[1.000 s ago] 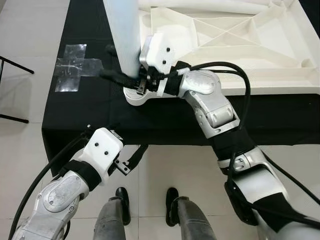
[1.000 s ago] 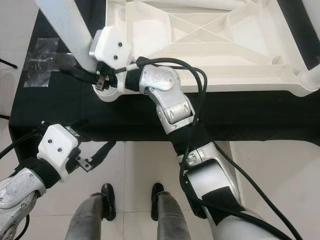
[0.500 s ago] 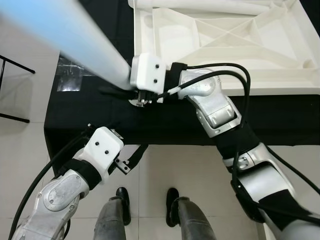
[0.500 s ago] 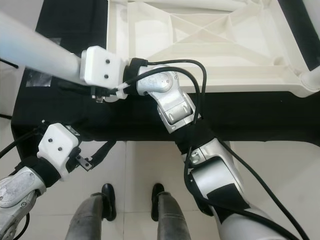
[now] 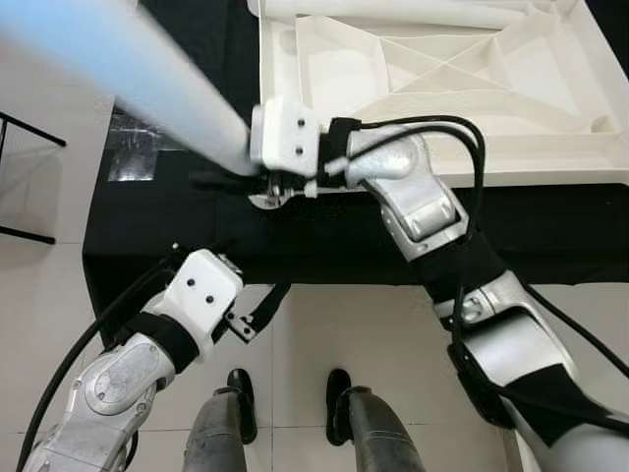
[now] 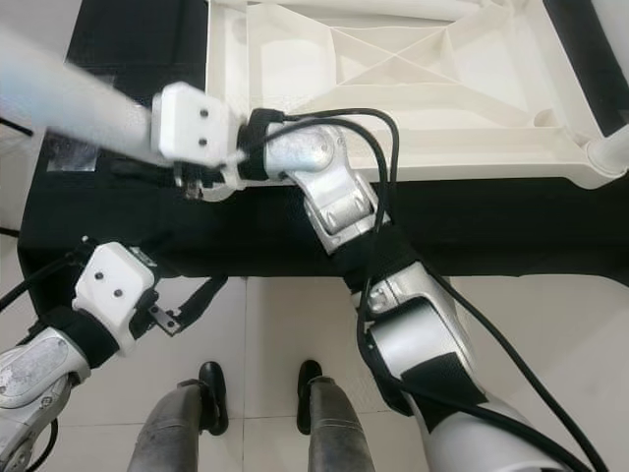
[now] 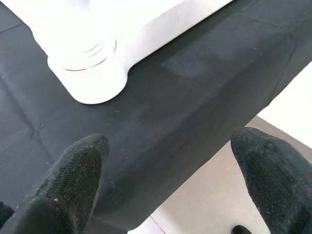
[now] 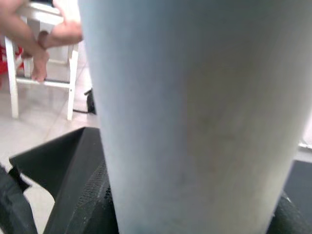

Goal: Building children table

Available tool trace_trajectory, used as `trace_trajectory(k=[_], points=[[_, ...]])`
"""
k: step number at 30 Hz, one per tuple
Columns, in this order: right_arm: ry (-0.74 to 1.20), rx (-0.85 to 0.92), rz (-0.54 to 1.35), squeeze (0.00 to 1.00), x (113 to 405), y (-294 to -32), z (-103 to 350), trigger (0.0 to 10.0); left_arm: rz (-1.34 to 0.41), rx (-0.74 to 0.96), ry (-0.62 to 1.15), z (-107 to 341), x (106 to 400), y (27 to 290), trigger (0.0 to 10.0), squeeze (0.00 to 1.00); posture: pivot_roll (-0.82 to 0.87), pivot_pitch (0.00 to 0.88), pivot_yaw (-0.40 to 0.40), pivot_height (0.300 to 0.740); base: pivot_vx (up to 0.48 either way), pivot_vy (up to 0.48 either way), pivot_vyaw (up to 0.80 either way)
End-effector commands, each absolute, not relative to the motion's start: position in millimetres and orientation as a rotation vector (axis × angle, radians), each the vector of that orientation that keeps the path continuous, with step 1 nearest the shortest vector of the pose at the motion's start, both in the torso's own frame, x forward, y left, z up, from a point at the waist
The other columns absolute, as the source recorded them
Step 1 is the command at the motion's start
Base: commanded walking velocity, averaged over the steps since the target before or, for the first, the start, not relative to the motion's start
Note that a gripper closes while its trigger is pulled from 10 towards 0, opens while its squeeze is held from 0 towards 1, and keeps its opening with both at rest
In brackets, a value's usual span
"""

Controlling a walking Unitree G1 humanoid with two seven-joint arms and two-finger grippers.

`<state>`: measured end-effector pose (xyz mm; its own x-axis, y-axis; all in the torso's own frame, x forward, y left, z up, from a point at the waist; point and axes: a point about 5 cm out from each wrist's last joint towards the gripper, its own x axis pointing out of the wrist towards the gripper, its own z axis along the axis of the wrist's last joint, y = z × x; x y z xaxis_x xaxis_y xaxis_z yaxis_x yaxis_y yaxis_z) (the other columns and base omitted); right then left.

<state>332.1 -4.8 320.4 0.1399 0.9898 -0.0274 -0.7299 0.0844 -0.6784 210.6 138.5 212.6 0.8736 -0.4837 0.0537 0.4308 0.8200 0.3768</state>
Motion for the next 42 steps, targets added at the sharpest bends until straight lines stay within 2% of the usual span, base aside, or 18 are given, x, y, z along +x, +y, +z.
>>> trace_trajectory(k=[1, 4, 6, 12, 22, 28, 33, 42], points=[[-0.299, -0.556, 1.42, 0.0, 340, -3, 288, 10.0, -0.506, 0.367, -0.117, 205, 209, 138, 10.0, 0.0, 0.14, 0.411, -0.076, 0.74, 0.0, 0.0, 0.0], [-0.266, -0.516, 1.414, 0.0, 344, -3, 290, 10.0, -0.505, 0.366, -0.117, 206, 209, 138, 10.0, 0.0, 0.13, 0.411, -0.076, 0.74, 0.0, 0.0, 0.0], [-0.186, -0.42, 1.391, 0.0, 351, -3, 292, 10.0, -0.505, 0.364, -0.117, 205, 208, 138, 10.0, 0.0, 0.13, 0.411, -0.076, 0.74, 0.0, 0.0, 0.0], [-0.111, -0.388, 1.367, 0.0, 355, -4, 284, 10.0, -0.505, 0.364, -0.117, 205, 208, 138, 10.0, 0.0, 0.13, 0.413, -0.076, 0.74, 0.0, 0.0, 0.0], [-0.04, -0.292, 1.431, 0.0, 351, -3, 276, 10.0, -0.508, 0.365, -0.117, 205, 208, 138, 10.0, 0.0, 0.13, 0.413, -0.074, 0.74, 0.0, 0.0, 0.0], [0.05, -0.166, 1.257, 0.0, 369, -8, 264, 10.0, -0.507, 0.364, -0.117, 206, 208, 138, 10.0, 0.0, 0.14, 0.415, -0.076, 0.74, 0.0, 0.0, 0.0], [0.05, -0.049, 1.096, 0.0, 379, -18, 254, 10.0, -0.507, 0.363, -0.116, 205, 208, 138, 10.0, 0.0, 0.13, 0.415, -0.077, 0.74, 0.0, 0.0, 0.0], [0.07, 0.026, 1.012, 0.0, 377, -32, 233, 10.0, -0.513, 0.362, -0.115, 204, 208, 136, 10.0, 0.0, 0.14, 0.406, -0.075, 0.74, 0.0, 0.0, 0.0]])
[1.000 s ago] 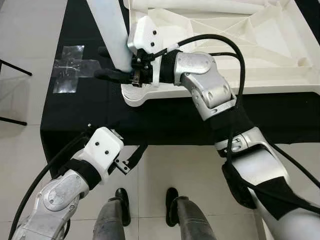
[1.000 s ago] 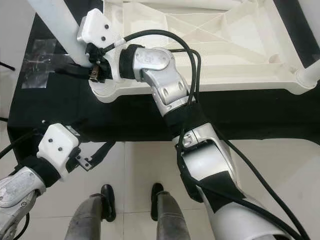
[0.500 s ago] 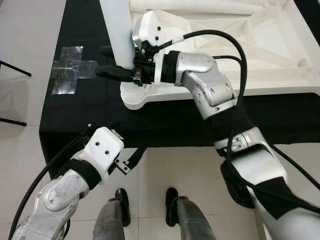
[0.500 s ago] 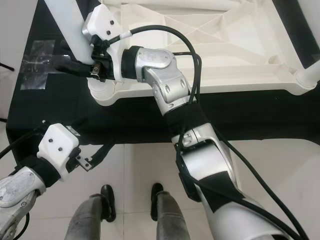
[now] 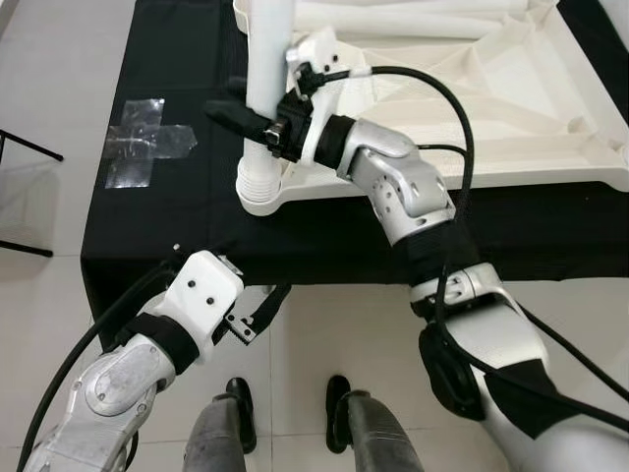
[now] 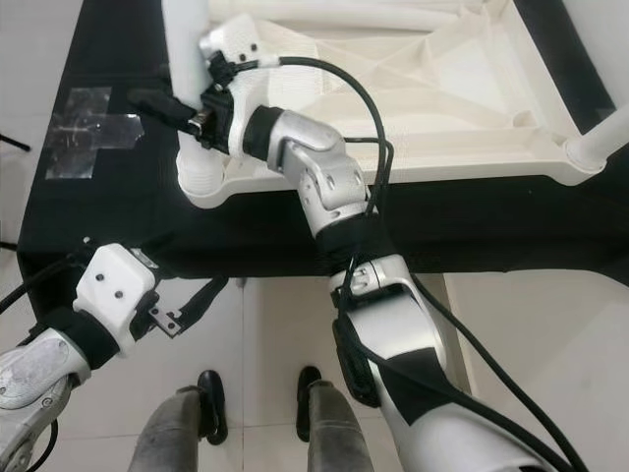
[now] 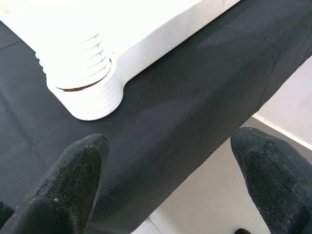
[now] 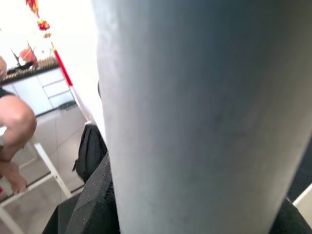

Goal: Building children table

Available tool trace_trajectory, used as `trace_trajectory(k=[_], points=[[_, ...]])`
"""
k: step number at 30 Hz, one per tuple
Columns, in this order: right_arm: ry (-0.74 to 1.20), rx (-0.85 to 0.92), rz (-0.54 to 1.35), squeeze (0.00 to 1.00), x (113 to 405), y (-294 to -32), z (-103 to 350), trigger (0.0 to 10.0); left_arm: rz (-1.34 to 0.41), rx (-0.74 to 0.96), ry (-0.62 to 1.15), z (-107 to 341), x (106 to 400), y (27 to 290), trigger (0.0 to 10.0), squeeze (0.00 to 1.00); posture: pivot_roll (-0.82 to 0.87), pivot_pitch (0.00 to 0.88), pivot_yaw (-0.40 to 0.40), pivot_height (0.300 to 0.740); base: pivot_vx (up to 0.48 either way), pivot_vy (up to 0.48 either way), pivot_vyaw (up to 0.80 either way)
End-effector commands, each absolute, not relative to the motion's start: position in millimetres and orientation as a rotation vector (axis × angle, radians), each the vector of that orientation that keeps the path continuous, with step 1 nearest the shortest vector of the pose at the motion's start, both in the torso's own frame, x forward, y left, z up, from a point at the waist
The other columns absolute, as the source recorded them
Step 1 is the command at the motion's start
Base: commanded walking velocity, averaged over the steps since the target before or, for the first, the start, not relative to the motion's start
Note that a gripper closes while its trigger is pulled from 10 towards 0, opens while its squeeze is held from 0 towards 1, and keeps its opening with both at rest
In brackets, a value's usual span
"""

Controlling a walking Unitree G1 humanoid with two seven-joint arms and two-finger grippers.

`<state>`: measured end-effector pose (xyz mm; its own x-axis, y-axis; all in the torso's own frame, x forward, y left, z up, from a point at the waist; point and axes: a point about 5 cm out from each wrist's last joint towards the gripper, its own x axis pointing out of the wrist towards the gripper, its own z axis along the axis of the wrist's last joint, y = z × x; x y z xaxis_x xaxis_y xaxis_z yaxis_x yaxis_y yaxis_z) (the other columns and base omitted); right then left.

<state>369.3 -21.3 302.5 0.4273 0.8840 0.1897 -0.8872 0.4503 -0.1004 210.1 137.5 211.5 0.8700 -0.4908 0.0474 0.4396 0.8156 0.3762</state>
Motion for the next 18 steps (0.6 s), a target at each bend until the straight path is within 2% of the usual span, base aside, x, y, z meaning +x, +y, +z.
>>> trace_trajectory(k=[1, 7, 9, 18], points=[[0.071, 0.038, 0.974, 0.0, 379, -34, 231, 10.0, -0.513, 0.363, -0.116, 204, 208, 136, 10.0, 0.0, 0.14, 0.405, -0.075, 0.74, 0.0, 0.0, 0.0], [0.049, 0.042, 0.862, 0.0, 383, -40, 228, 10.0, -0.513, 0.365, -0.117, 204, 208, 136, 10.0, 0.0, 0.14, 0.398, -0.075, 0.74, 0.0, 0.0, 0.0], [-0.042, -0.039, 0.763, 0.0, 384, -44, 231, 10.0, -0.515, 0.365, -0.118, 204, 208, 136, 10.0, 0.0, 0.14, 0.395, -0.074, 0.74, 0.0, 0.0, 0.0], [-0.149, -0.082, 0.675, 0.0, 377, -48, 235, 10.0, -0.517, 0.364, -0.119, 204, 208, 135, 10.0, 0.0, 0.13, 0.393, -0.073, 0.74, 0.0, 0.0, 0.0]])
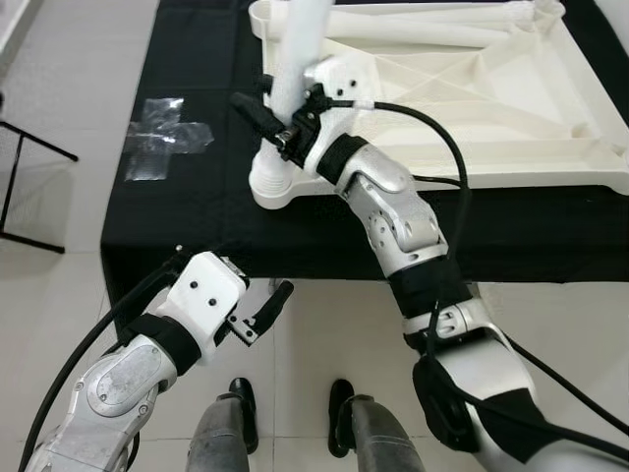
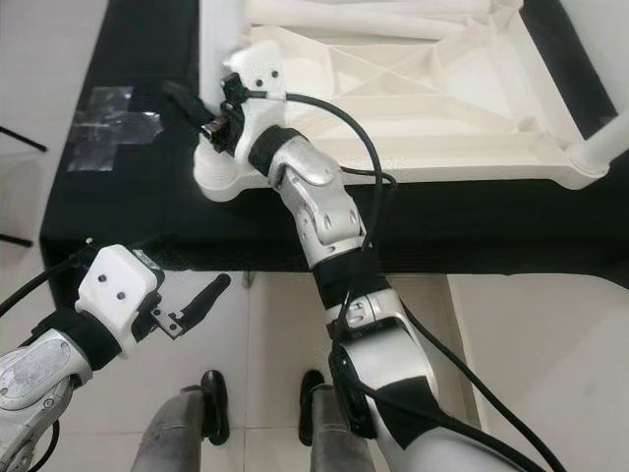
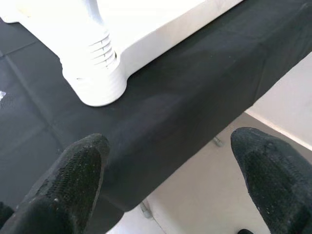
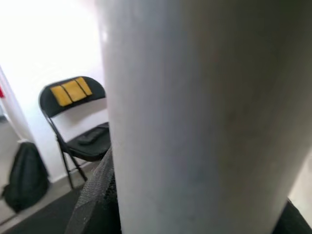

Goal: Building children table

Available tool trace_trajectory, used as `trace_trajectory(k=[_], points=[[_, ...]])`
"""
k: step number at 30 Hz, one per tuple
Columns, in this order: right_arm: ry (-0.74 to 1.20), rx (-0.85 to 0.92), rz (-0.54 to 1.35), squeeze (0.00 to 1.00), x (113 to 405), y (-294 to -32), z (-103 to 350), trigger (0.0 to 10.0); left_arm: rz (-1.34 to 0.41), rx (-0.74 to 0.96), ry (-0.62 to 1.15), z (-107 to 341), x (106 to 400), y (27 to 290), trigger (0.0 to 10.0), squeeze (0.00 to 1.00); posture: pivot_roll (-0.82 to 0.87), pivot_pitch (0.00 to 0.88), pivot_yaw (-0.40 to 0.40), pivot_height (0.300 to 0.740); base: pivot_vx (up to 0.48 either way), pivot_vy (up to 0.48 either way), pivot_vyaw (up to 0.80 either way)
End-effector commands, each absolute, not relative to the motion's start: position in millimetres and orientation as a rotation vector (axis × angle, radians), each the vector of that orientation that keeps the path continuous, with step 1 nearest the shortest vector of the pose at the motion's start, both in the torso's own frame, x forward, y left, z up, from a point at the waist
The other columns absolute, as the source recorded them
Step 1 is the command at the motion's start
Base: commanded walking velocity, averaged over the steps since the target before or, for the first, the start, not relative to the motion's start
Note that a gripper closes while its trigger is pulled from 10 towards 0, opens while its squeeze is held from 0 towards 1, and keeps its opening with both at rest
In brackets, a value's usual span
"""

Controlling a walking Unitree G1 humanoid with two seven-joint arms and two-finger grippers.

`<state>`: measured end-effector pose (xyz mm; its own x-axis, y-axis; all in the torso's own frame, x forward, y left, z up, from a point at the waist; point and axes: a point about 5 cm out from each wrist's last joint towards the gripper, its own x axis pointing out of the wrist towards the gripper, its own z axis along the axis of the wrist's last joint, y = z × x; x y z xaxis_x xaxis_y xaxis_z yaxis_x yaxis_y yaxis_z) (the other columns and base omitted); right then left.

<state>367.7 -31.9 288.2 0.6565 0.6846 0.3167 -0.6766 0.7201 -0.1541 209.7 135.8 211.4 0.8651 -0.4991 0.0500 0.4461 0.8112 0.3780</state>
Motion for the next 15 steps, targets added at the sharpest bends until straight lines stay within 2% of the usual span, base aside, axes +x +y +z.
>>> trace_trajectory(k=[1, 8, 15], points=[[-0.179, -0.108, 0.67, 0.0, 374, -48, 235, 10.0, -0.518, 0.364, -0.12, 204, 209, 135, 10.0, 0.0, 0.13, 0.394, -0.072, 0.74, 0.0, 0.0, 0.0], [-0.244, -0.204, 0.695, 0.0, 361, -41, 231, 10.0, -0.517, 0.364, -0.121, 205, 210, 136, 10.0, 0.0, 0.13, 0.396, -0.071, 0.74, 0.0, 0.0, 0.0], [-0.286, -0.222, 0.674, 0.0, 365, -39, 241, 10.0, -0.514, 0.367, -0.123, 205, 211, 136, 10.0, 0.0, 0.13, 0.396, -0.075, 0.74, 0.0, 0.0, 0.0]])
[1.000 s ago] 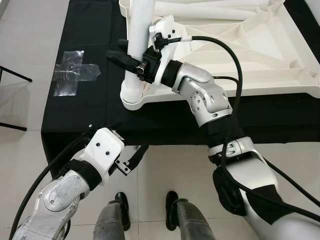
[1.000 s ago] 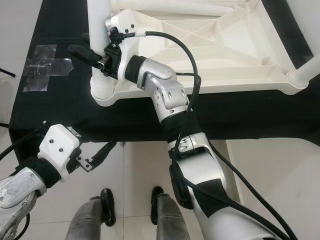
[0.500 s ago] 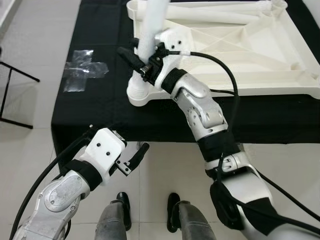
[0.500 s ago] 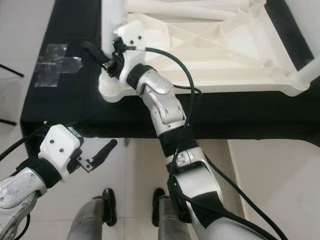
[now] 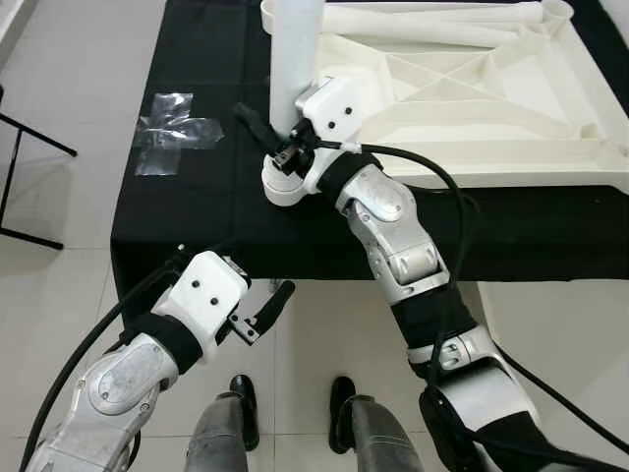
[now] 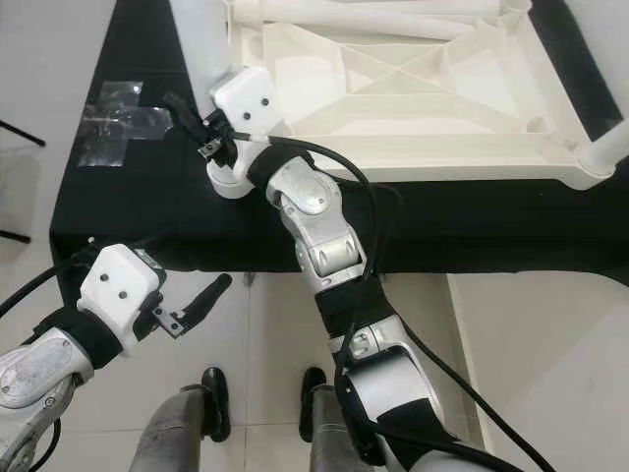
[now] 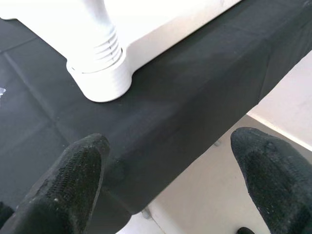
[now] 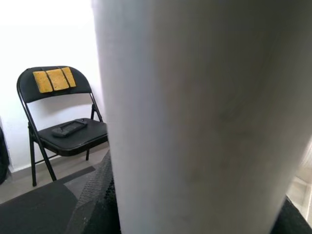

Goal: Building children table

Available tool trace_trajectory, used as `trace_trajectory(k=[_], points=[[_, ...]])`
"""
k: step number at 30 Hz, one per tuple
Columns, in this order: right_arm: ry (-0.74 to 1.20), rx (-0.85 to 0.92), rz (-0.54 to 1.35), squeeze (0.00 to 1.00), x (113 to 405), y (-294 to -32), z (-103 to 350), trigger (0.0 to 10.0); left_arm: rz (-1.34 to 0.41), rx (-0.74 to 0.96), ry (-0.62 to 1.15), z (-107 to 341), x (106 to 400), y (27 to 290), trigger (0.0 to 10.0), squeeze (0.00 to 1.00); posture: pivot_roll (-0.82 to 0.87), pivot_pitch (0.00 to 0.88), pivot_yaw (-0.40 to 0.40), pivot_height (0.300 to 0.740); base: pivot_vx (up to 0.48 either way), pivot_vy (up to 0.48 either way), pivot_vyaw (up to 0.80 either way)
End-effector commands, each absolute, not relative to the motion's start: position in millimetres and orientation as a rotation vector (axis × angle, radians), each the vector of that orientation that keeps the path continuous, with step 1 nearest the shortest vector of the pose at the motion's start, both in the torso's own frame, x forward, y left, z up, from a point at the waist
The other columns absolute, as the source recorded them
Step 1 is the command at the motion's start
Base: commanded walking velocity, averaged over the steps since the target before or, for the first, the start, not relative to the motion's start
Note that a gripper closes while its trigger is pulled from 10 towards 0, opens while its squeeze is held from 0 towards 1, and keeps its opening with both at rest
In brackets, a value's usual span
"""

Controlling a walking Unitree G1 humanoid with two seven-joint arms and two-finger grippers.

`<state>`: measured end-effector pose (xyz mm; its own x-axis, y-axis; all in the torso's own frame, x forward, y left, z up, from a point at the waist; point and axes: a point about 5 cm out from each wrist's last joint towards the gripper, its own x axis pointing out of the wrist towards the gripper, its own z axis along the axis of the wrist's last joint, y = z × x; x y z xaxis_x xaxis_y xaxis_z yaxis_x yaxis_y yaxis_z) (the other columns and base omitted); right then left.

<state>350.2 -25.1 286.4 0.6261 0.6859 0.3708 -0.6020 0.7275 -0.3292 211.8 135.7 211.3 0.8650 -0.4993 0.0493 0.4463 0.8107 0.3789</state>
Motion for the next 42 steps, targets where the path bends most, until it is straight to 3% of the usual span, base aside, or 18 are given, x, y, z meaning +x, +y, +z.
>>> trace_trajectory(k=[1, 8, 18, 22, 32, 42], points=[[-0.294, -0.225, 0.668, 0.0, 365, -39, 242, 10.0, -0.514, 0.367, -0.123, 205, 211, 136, 10.0, 0.0, 0.13, 0.396, -0.075, 0.74, 0.0, 0.0, 0.0], [-0.344, -0.267, 0.665, 0.0, 364, -39, 250, 10.0, -0.511, 0.368, -0.124, 205, 210, 136, 10.0, 0.0, 0.13, 0.397, -0.077, 0.74, 0.0, 0.0, 0.0], [-0.375, -0.39, 0.844, 0.0, 350, -25, 247, 10.0, -0.509, 0.365, -0.126, 205, 211, 136, 10.0, 0.0, 0.12, 0.398, -0.079, 0.74, 0.0, 0.0, 0.0], [-0.276, -0.31, 1.049, 0.0, 347, -18, 251, 10.0, -0.51, 0.365, -0.127, 205, 211, 136, 10.0, 0.0, 0.12, 0.398, -0.08, 0.74, 0.0, 0.0, 0.0], [-0.185, -0.17, 1.05, 0.0, 367, -19, 273, 10.0, -0.509, 0.365, -0.126, 205, 211, 136, 10.0, 0.0, 0.13, 0.404, -0.085, 0.74, 0.0, 0.0, 0.0], [-0.087, -0.134, 1.054, 0.0, 372, -15, 261, 10.0, -0.509, 0.365, -0.124, 205, 210, 136, 10.0, 0.0, 0.13, 0.409, -0.084, 0.74, 0.0, 0.0, 0.0]])
